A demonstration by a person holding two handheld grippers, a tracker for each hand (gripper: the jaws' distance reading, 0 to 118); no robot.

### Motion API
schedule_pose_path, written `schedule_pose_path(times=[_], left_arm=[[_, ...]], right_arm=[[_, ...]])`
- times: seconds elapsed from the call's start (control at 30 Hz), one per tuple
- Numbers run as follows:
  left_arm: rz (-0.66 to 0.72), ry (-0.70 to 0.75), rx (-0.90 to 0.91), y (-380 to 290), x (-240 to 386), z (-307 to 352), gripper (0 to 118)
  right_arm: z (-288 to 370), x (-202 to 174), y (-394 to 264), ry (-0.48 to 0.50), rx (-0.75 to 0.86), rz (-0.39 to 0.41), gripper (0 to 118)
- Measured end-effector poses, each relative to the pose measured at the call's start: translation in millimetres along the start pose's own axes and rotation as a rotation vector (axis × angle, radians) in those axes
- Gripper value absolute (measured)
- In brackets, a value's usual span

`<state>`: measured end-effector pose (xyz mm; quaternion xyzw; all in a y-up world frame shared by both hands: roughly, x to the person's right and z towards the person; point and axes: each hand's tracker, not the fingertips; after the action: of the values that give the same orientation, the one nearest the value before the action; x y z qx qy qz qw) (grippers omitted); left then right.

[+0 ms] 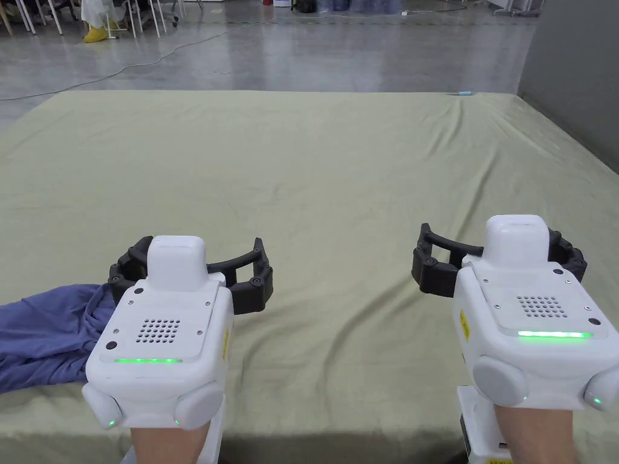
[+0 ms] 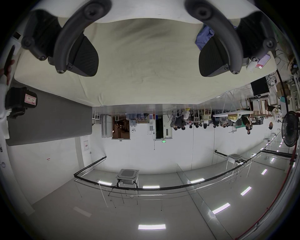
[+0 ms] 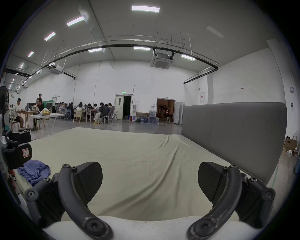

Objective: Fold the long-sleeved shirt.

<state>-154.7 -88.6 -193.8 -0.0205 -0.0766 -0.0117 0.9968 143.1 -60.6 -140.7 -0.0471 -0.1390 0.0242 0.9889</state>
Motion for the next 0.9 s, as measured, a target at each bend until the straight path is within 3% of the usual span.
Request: schedule_pose_path(times=[0.43, 0.6, 0.73, 0.9], left_arm=[[0.007, -0.002, -0.019, 3, -1, -1, 118], [-0.009, -0.004, -0.019, 5, 1, -1, 118], [-0.011, -0.009, -0.02, 5, 3, -1, 118], [-0.023, -0.011, -0.019, 6, 4, -2, 118]], right_arm=[[0, -2, -1, -0.013, 0.005, 0.001, 117], [-1, 0, 0, 0.012, 0.005, -0.032, 117], [-6, -1, 8, -0.016, -0.052, -0.1, 117], [-3, -8, 11, -0.072, -0.031, -0.105, 117]])
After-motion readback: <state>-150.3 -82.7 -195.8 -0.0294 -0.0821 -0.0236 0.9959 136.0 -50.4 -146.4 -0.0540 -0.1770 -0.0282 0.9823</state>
